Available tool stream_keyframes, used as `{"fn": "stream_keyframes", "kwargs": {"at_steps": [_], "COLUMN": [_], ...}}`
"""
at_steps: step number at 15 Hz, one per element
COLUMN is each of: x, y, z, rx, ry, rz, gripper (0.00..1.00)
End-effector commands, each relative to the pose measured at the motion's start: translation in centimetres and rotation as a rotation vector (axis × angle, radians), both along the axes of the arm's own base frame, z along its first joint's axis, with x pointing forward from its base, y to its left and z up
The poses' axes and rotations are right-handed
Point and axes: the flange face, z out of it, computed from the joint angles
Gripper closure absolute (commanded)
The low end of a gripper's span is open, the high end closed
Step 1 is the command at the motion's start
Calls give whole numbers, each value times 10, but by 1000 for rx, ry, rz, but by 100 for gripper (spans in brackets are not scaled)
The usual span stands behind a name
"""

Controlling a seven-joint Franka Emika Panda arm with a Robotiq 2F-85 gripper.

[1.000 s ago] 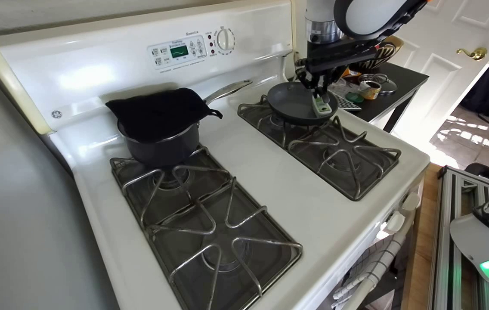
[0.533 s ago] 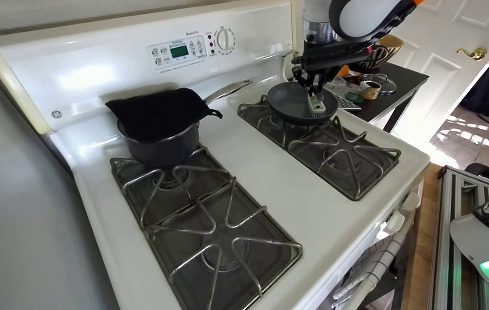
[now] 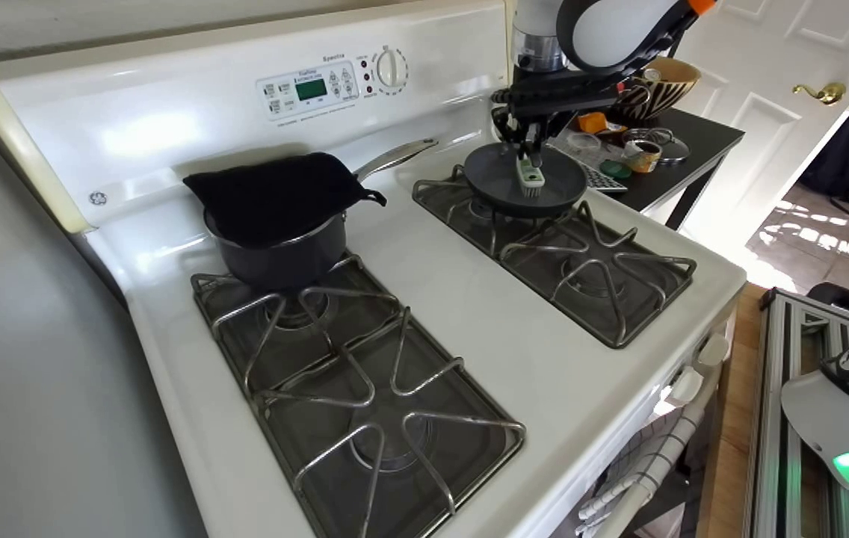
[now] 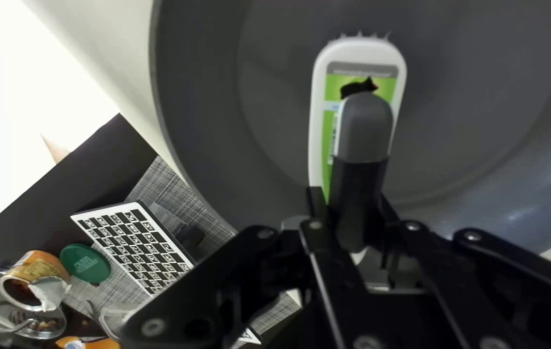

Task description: Move the pan forward and use the brush in the middle of the plates to brush the inside of the pan

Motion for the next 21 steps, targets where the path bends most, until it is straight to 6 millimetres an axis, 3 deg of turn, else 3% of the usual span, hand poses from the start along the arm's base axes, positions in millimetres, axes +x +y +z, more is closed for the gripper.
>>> {"fn": "stream_keyframes", "kwargs": {"at_steps": [1, 7, 13, 21], "x": [15, 23, 15, -4], "y": [13, 42, 68, 56], "z": [-13, -14, -11, -11], "rx": [14, 59, 87, -30], "ry": [-41, -54, 18, 203], "rz": [0, 42, 115, 107], "gripper": [96, 96, 96, 96]}}
